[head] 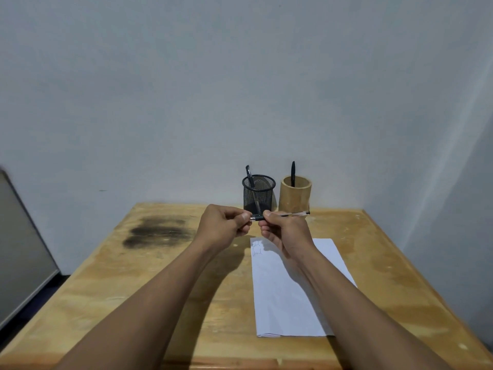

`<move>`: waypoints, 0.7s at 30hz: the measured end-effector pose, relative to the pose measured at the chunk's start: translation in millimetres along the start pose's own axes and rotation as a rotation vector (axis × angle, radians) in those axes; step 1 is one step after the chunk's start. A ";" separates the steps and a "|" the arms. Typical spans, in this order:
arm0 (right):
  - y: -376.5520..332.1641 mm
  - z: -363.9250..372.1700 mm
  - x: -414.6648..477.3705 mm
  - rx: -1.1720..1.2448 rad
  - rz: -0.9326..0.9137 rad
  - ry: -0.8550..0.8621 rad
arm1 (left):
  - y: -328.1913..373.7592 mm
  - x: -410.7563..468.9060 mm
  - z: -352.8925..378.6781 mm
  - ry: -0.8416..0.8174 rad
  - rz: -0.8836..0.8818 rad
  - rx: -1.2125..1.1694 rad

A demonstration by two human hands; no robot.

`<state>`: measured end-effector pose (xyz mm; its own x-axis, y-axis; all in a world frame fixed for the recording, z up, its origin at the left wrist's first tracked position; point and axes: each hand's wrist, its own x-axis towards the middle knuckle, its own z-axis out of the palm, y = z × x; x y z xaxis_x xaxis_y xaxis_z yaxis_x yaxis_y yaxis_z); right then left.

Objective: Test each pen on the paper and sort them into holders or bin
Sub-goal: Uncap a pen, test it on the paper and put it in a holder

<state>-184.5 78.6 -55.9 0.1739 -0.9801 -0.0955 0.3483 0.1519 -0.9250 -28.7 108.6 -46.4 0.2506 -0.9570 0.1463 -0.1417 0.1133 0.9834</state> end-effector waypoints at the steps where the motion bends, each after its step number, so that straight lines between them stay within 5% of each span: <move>1: 0.9 0.2 -0.6 0.006 0.010 0.011 | -2.1 0.6 0.3 0.014 0.022 0.033; 21: 5.0 13.4 -6.6 0.023 0.046 0.101 | -12.5 2.4 -5.1 -0.001 0.010 0.000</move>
<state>-171.6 87.5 -55.0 0.0968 -0.9797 -0.1755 0.3635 0.1990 -0.9101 -21.4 106.3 -57.8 0.2477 -0.9562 0.1560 -0.1444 0.1228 0.9819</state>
